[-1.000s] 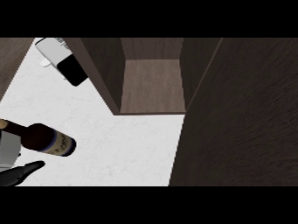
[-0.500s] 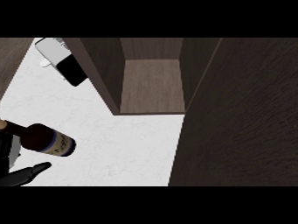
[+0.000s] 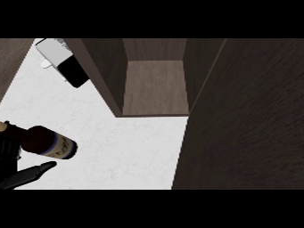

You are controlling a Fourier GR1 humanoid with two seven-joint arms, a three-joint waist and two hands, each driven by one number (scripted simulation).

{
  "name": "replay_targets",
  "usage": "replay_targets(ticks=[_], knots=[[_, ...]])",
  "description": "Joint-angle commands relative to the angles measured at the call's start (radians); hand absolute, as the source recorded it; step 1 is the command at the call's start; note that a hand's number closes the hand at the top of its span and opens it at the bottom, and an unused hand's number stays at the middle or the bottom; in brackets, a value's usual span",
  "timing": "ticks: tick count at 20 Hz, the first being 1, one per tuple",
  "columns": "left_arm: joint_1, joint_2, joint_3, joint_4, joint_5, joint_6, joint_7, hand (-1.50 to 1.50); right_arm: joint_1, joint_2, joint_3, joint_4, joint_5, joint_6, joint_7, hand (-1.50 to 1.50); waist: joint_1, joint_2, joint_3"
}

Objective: Pick up the wine, place it into the cabinet and close the cabinet

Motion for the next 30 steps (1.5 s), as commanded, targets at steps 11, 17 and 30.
replay_targets(ticks=[11,17,30], knots=[[-0.084,0.002,-0.026,0.268,0.036,-0.123,-0.115,-1.5,0.047,-0.087,-0.052,-0.178,0.074,0.009,0.051,-1.5,0.007,0.002,0.001],[-0.146,0.029,-0.015,0.387,0.022,-0.125,-0.199,-1.5,0.021,-0.065,0.02,-0.172,0.146,-0.036,0.083,-1.5,0.002,0.001,0.0],[-0.181,0.012,-0.014,0.427,0.044,-0.102,-0.286,1.5,0.105,-0.147,0.033,-0.21,0.115,-0.043,0.018,-1.5,0.003,0.0,0.001]])
